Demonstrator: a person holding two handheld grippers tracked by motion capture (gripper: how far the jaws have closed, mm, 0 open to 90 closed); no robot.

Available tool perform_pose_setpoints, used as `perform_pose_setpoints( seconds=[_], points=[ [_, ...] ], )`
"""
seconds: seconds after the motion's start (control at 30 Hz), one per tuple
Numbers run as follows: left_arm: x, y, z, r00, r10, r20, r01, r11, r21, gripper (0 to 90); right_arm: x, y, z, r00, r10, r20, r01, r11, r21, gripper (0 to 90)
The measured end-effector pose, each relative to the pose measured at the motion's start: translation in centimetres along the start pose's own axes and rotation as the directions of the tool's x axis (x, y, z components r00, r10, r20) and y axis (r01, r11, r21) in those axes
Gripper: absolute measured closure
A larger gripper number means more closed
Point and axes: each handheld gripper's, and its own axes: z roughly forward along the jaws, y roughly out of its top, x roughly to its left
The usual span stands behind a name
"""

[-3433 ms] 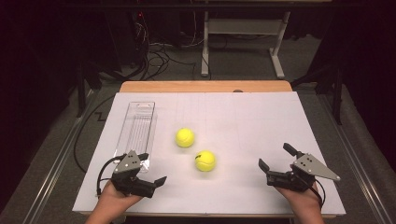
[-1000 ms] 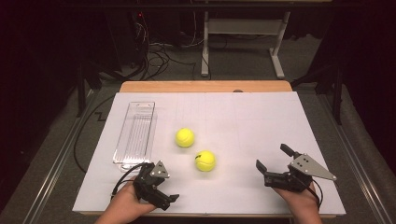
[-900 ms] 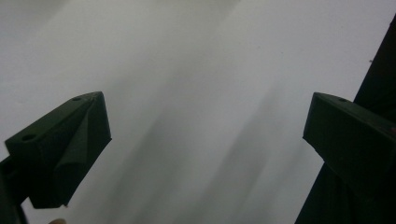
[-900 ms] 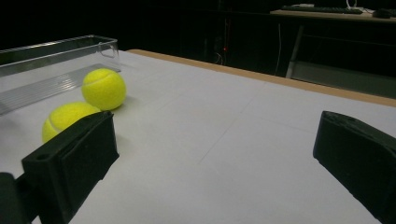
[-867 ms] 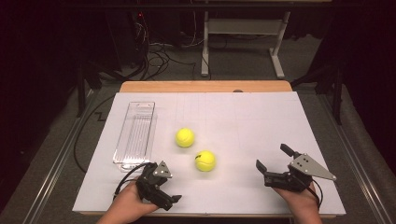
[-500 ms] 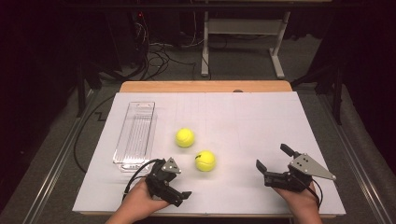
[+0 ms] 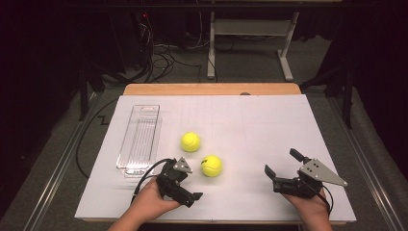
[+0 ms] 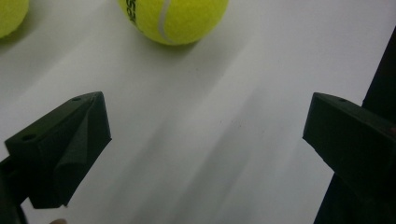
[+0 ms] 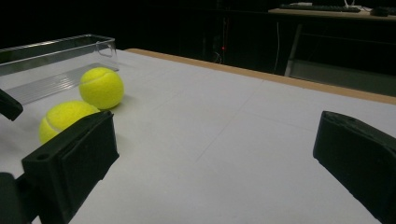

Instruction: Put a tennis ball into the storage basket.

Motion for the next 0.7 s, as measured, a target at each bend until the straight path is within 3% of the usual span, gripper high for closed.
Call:
perform_pose_setpoints(
  seconds=[0.43,0.7],
  points=[
    [0.6,2.4,0.7,0.9999,0.008,-0.014,-0.008,0.9999,0.007,1.2,0.3,-0.1,0.1,0.9998,-0.003,-0.020,0.003,1.000,0.001,0.3],
    [1.0,3.2,1.2,1.0000,0.006,-0.001,-0.006,1.0000,0.003,0.8,0.3,0.0,0.1,0.9998,0.000,-0.021,0.000,1.000,-0.007,0.3]
  ],
)
